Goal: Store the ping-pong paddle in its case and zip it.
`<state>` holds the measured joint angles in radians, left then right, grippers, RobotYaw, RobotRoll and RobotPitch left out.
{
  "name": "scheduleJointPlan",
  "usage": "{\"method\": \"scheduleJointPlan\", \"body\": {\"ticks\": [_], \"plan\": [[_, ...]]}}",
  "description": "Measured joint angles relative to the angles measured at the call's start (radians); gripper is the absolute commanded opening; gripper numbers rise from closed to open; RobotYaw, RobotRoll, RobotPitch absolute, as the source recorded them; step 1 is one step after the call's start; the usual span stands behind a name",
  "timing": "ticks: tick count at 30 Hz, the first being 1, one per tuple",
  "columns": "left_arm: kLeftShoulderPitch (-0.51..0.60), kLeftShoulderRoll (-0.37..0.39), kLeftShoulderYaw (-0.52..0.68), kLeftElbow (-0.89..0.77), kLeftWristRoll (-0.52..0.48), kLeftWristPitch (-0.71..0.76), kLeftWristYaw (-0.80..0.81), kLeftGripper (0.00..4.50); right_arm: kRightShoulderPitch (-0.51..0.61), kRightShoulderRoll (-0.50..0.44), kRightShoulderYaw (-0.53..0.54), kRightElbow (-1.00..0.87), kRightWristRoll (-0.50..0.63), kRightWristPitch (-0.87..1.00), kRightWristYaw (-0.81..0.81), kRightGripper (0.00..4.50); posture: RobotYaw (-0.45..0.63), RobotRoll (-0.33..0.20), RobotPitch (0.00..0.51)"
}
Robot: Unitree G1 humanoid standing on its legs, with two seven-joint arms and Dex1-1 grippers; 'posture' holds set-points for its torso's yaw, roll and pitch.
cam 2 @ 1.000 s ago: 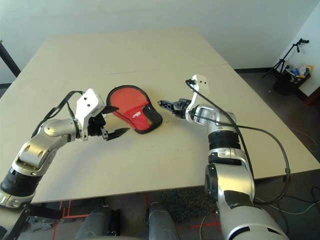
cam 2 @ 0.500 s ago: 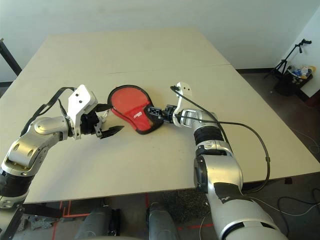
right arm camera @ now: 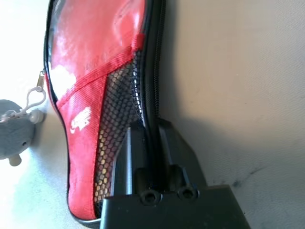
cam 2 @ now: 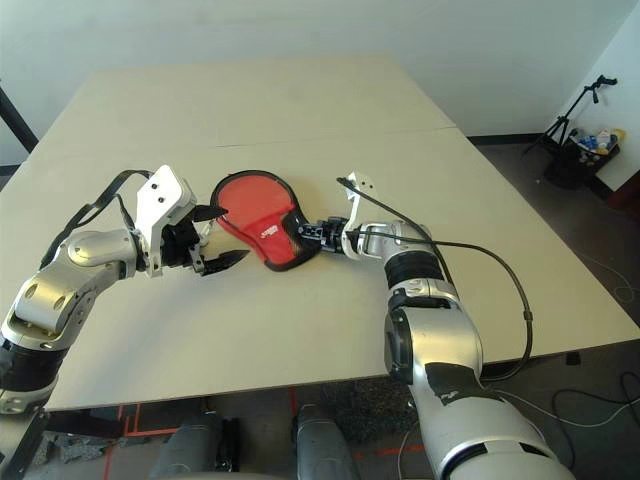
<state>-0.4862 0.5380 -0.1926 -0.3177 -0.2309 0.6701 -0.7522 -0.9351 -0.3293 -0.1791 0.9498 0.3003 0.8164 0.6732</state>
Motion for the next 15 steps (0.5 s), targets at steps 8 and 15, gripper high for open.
{"method": "scheduleJointPlan", "body": {"ticks": [8, 15], "plan": [[0.000, -0.001, -0.001, 0.000, 0.001, -0.001, 0.001, 4.50, 0.115, -0.029, -0.002, -0.221, 0.040, 0.142, 0.003, 0.02, 0.03, 0.000, 0.066], [0.001, -0.002, -0.002, 0.002, 0.003, -0.006, 0.002, 4.50, 0.283, -0.091, 0.001, -0.556, 0.105, 0.347, 0.000, 0.02, 0.02, 0.000, 0.070]]}}
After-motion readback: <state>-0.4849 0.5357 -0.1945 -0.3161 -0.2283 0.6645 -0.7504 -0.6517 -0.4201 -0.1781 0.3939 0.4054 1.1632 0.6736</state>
